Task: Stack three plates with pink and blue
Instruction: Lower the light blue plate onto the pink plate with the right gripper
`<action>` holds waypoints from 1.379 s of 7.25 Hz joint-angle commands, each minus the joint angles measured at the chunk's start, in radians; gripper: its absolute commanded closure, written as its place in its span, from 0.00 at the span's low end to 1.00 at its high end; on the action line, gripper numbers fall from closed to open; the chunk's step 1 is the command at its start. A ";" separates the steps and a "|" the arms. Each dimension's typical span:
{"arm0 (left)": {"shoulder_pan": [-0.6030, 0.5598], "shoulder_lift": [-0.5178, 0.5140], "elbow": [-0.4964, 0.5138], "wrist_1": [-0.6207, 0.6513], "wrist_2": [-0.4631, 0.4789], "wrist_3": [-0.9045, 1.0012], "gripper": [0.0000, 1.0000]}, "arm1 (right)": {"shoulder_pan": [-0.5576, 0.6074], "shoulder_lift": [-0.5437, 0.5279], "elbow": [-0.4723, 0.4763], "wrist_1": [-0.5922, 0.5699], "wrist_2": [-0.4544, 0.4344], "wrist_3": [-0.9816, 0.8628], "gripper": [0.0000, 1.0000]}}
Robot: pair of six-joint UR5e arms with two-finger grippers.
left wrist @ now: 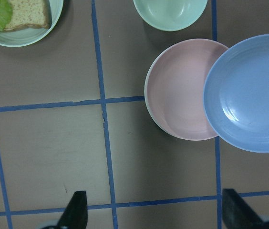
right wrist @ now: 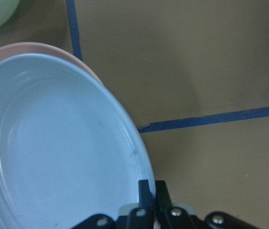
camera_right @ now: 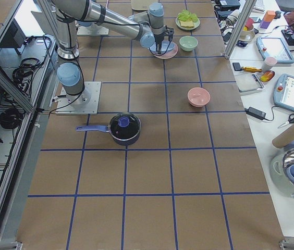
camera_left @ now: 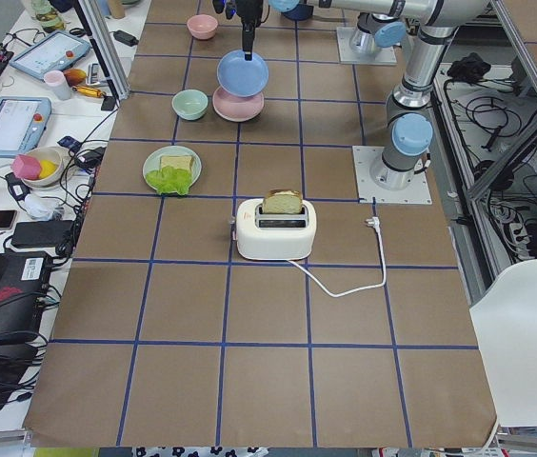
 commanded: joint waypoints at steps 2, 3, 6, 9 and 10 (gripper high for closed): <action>0.007 0.005 -0.001 -0.001 -0.001 -0.002 0.00 | -0.007 0.079 -0.055 -0.077 0.011 0.001 1.00; 0.007 0.005 -0.001 -0.001 0.001 -0.002 0.00 | -0.007 0.095 -0.060 -0.075 0.014 0.006 1.00; 0.007 0.005 -0.001 0.001 0.001 -0.002 0.00 | -0.049 0.109 -0.072 -0.074 0.034 -0.005 0.00; 0.009 0.005 -0.001 0.001 0.001 -0.002 0.00 | -0.212 0.052 -0.190 0.103 0.031 -0.178 0.00; 0.007 0.006 -0.001 0.001 0.001 -0.002 0.00 | -0.274 0.037 -0.273 0.267 0.020 -0.245 0.00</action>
